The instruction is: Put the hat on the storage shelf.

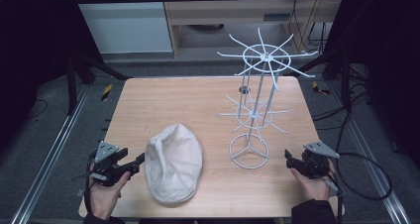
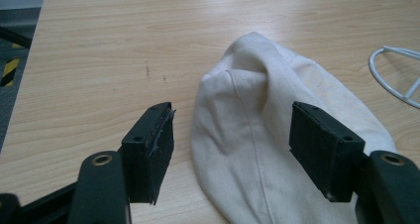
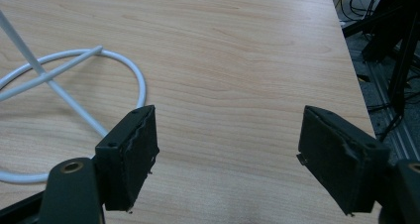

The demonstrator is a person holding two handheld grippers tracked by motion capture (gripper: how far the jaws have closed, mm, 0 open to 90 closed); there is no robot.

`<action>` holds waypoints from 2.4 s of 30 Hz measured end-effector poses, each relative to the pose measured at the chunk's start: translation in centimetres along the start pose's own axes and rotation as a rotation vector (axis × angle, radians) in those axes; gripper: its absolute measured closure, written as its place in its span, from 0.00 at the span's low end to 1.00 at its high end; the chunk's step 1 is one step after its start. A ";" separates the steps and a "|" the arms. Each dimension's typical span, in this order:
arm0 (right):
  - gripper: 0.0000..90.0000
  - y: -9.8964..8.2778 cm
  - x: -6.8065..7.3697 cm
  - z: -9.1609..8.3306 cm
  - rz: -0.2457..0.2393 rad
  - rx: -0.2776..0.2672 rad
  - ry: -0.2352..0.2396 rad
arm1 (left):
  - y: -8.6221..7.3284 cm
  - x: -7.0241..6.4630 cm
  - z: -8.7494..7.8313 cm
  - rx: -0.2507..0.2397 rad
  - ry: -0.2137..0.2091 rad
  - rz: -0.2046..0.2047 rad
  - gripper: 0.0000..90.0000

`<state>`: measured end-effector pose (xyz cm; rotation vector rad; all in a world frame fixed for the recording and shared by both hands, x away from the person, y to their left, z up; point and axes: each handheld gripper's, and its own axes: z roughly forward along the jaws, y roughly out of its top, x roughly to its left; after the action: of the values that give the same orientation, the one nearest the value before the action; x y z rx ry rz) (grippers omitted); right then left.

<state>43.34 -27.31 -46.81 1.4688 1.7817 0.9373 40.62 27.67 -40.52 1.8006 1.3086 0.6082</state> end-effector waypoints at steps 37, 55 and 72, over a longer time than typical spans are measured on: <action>0.25 -0.2 0.0 0.3 -0.028 0.035 -0.009 | 1.7 -5.4 5.0 0.145 0.023 0.091 0.33; 0.25 -0.3 0.0 0.5 -0.029 0.045 -0.006 | 0.7 -5.0 7.5 0.215 0.054 0.079 0.39; 0.26 -0.3 0.0 0.6 -0.033 0.049 -0.001 | 0.5 -4.5 8.2 0.255 0.056 0.064 0.68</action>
<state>43.70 -27.26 -47.42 1.4653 1.8348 0.8822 45.63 20.68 -44.34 2.0511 1.4230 0.5488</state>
